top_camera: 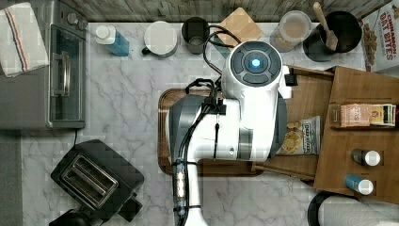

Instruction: Close the drawer.

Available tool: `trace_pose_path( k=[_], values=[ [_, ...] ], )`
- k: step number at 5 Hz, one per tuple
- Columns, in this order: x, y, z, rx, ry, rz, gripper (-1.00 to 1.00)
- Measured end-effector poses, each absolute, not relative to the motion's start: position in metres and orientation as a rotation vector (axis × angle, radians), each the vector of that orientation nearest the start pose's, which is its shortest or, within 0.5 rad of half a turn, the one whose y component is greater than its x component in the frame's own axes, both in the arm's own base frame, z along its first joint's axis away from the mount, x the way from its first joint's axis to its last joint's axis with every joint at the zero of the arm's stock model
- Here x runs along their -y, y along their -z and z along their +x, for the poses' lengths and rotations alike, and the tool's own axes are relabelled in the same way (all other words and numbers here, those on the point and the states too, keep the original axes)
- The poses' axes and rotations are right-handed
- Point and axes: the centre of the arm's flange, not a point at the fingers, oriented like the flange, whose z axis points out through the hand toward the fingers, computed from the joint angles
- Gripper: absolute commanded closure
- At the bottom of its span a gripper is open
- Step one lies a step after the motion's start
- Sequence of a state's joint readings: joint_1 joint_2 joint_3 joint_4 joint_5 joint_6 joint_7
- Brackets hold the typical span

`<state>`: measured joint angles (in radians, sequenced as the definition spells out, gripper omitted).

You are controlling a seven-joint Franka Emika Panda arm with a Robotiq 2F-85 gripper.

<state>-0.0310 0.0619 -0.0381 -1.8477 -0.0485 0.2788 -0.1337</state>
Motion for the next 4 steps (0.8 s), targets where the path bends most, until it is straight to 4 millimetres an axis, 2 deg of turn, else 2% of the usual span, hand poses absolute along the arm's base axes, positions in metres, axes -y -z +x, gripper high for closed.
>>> trace_pose_path(
  k=[2, 3, 4],
  values=[
    [0.046, -0.477, 0.574, -1.111, -0.057, -3.011, 1.00],
    [0.044, -0.470, 0.583, -1.076, 0.092, -3.001, 1.00],
    [0.040, -0.452, 0.586, -0.920, 0.150, -3.048, 1.00]
  ],
)
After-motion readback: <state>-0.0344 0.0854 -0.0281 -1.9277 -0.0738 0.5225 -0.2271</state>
